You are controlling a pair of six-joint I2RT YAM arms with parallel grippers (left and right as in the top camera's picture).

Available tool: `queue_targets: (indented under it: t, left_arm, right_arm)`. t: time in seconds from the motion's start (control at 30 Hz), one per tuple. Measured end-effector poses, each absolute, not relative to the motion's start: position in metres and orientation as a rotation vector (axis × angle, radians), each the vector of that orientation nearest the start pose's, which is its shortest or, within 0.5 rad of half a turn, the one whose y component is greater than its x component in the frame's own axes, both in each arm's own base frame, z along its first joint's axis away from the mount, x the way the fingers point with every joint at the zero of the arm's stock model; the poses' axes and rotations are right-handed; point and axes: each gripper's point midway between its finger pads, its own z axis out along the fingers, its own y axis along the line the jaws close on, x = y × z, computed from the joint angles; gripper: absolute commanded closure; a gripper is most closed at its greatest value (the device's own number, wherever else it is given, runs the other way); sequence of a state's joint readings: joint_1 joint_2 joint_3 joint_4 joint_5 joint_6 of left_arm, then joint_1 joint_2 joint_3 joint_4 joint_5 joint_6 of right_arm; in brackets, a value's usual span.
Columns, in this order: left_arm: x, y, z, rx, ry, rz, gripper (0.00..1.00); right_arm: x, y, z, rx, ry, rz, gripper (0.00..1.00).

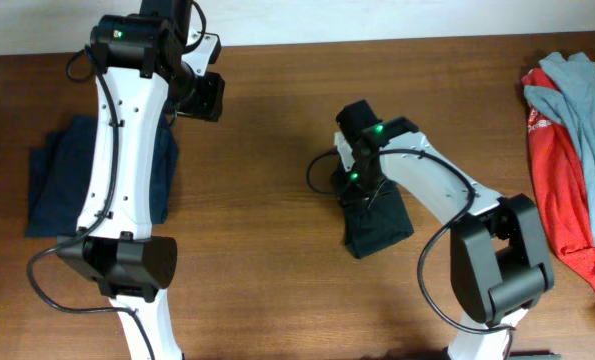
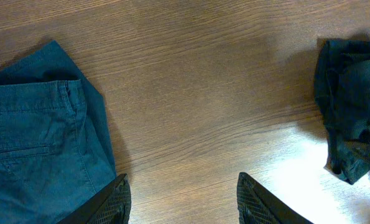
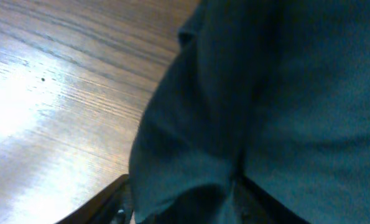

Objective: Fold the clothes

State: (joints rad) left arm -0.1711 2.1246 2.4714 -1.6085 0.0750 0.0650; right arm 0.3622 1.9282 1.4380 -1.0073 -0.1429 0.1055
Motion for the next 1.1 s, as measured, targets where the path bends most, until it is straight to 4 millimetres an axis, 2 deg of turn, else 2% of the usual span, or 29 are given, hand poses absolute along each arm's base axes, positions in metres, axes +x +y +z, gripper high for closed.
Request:
queue_targets:
  t: [0.1,0.13,0.23,0.33,0.43,0.5,0.63,0.73,0.8,0.9,0.97,1.0,1.1]
  left_arm:
    - [0.435,-0.088,0.244,0.350,2.813,-0.129,0.45]
    - [0.435,-0.088,0.244,0.350,2.812,-0.129,0.39]
    - [0.435,-0.088,0.244,0.355,2.811,-0.129,0.37]
    - [0.435,-0.089,0.244,0.356,2.810,-0.134,0.35]
    - [0.435,-0.096,0.245,0.369,2.801,-0.170,0.35]
    - [0.438,-0.109,0.248,0.397,2.771,-0.248,0.35]
    - [0.442,-0.164,0.259,0.575,2.641,-0.462,0.31]
    - [0.441,-0.207,0.258,0.726,2.550,-0.588,0.27]
    - [0.438,-0.238,0.244,0.829,2.520,-0.669,0.27]
    - [0.433,-0.275,0.203,0.940,2.547,-0.763,0.27]
    - [0.428,-0.296,0.166,0.999,2.592,-0.816,0.27]
    - [0.425,-0.308,0.141,1.032,2.624,-0.842,0.27]
    - [0.418,-0.322,0.094,1.074,2.695,-0.879,0.27]
  right_arm:
    - [0.354,0.141,0.082,-0.315,3.032,0.275,0.28]
    - [0.362,0.134,0.094,-0.274,3.002,0.296,0.25]
    - [0.381,0.106,0.131,-0.136,2.904,0.391,0.23]
    - [0.384,0.071,0.151,0.024,2.866,0.474,0.19]
    - [0.379,0.044,0.149,0.143,2.886,0.506,0.15]
    - [0.373,0.036,0.144,0.188,2.905,0.523,0.11]
    - [0.361,0.031,0.126,0.238,2.952,0.554,0.11]
    - [0.347,0.037,0.102,0.259,3.007,0.601,0.11]
    - [0.337,0.041,0.085,0.276,3.042,0.647,0.12]
    - [0.323,0.048,0.073,0.304,3.082,0.713,0.20]
    - [0.315,0.050,0.068,0.324,3.102,0.733,0.22]
    - [0.311,0.049,0.065,0.360,3.115,0.729,0.21]
    - [0.309,0.047,0.062,0.410,3.128,0.700,0.20]
